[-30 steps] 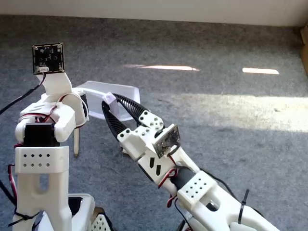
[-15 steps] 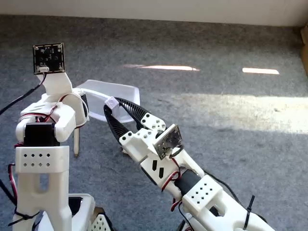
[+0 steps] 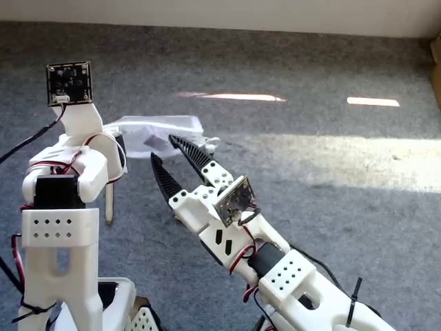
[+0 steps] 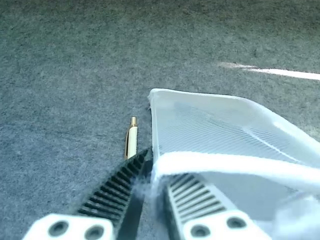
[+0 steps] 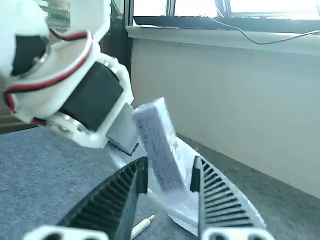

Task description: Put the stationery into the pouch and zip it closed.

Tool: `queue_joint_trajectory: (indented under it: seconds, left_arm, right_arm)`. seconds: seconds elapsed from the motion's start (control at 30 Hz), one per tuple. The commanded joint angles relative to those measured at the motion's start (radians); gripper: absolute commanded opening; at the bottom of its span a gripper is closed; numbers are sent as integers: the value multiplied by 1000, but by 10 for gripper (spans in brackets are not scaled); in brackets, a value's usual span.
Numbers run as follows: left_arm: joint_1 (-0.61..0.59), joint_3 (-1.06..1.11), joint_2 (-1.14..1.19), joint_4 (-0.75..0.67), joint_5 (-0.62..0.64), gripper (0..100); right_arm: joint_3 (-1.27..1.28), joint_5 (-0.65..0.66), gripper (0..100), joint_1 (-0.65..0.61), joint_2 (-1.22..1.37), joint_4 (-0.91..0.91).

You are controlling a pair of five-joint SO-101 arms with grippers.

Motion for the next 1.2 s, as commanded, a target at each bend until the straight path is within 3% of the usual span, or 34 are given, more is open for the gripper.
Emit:
queue_joint_trajectory:
  seconds: [0.0, 0.4, 0.63, 0.73, 0.83, 1.03, 1.17]
  left_arm:
    - [12, -22, -1, -2, -5, 7]
    - [12, -22, -1, -3, -6, 7]
    - [12, -24, -1, -3, -6, 7]
    - [12, -21, -1, -3, -6, 7]
    - [12, -19, -1, -2, -6, 7]
    - [12, -19, -1, -3, -6, 7]
    - [12, -19, -1, -3, -6, 7]
  right_arm:
    - [-8, 15, 86, -5, 2, 10]
    - [-13, 15, 52, -4, 5, 12]
    - [-59, 8, 52, 38, 140, 7]
    - [-96, -68, 52, 70, 177, 5]
    - [-110, -130, 52, 101, 133, 13]
    - [-104, -133, 52, 104, -31, 24]
    - [-111, -138, 52, 74, -35, 137]
